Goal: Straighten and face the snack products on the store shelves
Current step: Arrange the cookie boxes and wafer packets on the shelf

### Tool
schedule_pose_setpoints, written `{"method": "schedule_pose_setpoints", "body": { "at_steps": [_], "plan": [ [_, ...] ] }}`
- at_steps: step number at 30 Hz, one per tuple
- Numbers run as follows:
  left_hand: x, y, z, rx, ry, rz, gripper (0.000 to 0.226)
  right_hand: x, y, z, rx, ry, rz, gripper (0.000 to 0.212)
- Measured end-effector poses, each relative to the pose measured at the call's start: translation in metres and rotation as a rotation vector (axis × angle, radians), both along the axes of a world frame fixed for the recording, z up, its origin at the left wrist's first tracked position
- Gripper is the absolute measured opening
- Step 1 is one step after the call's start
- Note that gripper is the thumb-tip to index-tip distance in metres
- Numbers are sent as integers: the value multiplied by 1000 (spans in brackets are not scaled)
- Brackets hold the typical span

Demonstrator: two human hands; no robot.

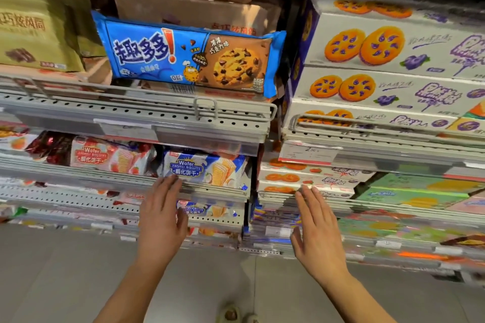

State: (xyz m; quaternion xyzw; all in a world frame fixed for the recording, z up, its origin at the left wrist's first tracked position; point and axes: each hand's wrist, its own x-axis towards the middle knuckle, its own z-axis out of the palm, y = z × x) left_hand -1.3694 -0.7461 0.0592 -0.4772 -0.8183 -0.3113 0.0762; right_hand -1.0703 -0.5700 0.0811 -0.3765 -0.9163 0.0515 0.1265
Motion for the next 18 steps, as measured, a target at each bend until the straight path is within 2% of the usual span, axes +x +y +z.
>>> {"method": "schedule_pose_setpoints", "body": {
  "at_steps": [4, 11, 18],
  "plan": [
    [15, -4, 4, -145, -30, 31, 75, 0, -2, -1, -43, 53, 3, 89],
    [9, -6, 16, -255, -28, 23, 87, -12, -6, -8, -66, 123, -30, 86],
    [-14, -21, 19, -230, -37, 12, 77, -9, -5, -11, 6, 82, -17, 87]
  ]
}}
